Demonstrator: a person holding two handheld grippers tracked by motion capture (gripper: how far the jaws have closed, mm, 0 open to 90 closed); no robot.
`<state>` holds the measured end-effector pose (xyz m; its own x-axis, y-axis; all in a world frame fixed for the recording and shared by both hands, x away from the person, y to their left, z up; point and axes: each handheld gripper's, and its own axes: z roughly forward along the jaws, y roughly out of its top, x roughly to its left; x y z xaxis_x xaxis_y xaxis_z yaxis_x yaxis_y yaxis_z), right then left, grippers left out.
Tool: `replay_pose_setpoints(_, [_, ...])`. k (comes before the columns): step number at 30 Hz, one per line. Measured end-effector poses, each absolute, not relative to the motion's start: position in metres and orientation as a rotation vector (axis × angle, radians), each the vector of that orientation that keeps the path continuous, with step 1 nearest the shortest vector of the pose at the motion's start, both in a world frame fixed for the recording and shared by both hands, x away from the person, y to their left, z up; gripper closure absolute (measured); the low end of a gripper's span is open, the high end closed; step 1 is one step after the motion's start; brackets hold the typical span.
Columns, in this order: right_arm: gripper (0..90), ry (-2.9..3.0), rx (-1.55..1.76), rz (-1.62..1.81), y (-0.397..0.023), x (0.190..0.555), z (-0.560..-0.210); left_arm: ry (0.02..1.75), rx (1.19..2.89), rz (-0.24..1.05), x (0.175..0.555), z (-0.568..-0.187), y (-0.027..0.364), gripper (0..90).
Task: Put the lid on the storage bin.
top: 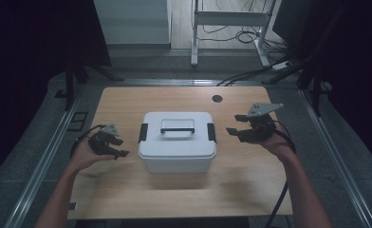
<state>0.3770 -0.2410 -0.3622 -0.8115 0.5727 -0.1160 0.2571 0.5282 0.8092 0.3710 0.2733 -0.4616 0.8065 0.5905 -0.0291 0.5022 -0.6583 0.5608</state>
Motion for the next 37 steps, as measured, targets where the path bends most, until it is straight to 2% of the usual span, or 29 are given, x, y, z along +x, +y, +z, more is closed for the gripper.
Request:
replay_pose_setpoints(19, [38.1,2.374,0.83,1.227,-0.25,0.352,-0.436,0.865,2.349,0.236,0.354,-0.479,0.274,41.0])
replay_pose_setpoints(37, [36.0,2.371,0.847,1.221,-0.246,0.351,-0.44,0.888,2.32,0.257,0.348,-0.487,0.272,40.0])
